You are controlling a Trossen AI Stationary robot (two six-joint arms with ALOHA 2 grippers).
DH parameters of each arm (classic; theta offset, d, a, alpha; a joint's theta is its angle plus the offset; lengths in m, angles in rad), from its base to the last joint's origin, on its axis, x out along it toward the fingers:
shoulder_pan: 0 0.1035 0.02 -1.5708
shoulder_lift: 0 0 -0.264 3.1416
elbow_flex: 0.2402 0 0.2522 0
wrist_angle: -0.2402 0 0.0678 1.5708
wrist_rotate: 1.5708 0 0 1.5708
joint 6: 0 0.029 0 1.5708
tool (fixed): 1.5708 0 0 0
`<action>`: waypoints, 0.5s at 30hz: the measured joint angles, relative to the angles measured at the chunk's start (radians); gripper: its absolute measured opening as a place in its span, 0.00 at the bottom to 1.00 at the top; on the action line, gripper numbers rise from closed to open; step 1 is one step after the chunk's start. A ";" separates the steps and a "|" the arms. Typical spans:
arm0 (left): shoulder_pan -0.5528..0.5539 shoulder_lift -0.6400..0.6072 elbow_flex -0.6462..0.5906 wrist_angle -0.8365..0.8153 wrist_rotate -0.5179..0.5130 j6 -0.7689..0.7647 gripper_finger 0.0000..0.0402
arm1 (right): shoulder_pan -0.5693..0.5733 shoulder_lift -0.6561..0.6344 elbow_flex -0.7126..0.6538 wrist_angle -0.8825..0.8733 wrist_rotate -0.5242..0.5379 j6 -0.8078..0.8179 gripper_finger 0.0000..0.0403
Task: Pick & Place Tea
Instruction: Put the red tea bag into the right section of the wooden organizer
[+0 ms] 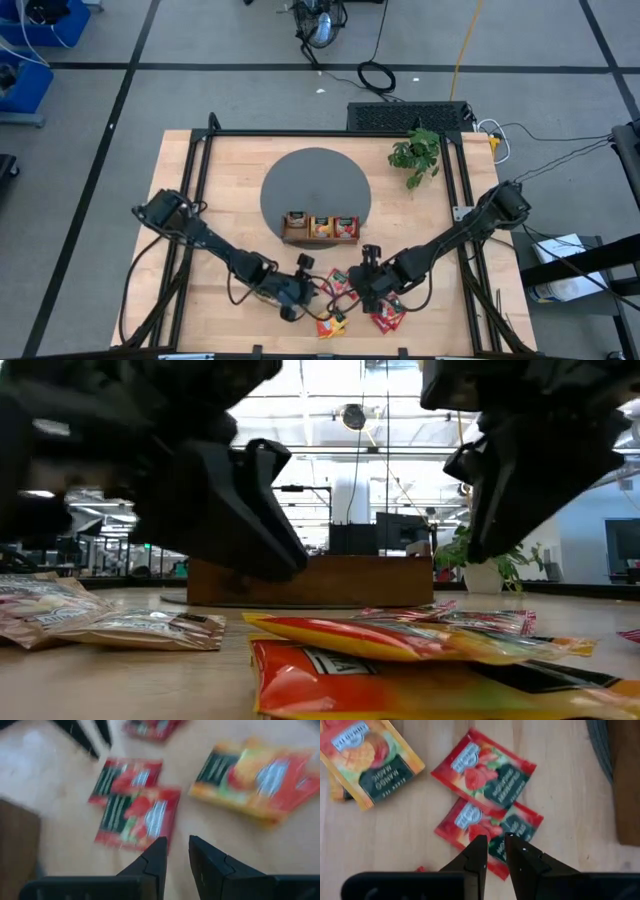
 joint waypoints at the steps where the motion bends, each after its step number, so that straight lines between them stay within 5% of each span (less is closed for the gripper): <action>1: 0.004 0.008 0.008 -0.003 -0.012 -0.002 0.22 | -0.004 0.002 0.000 0.013 0.011 -0.002 0.15; 15: 0.023 0.025 0.007 -0.010 0.058 -0.047 0.22 | -0.050 0.002 0.000 0.067 -0.015 0.241 0.22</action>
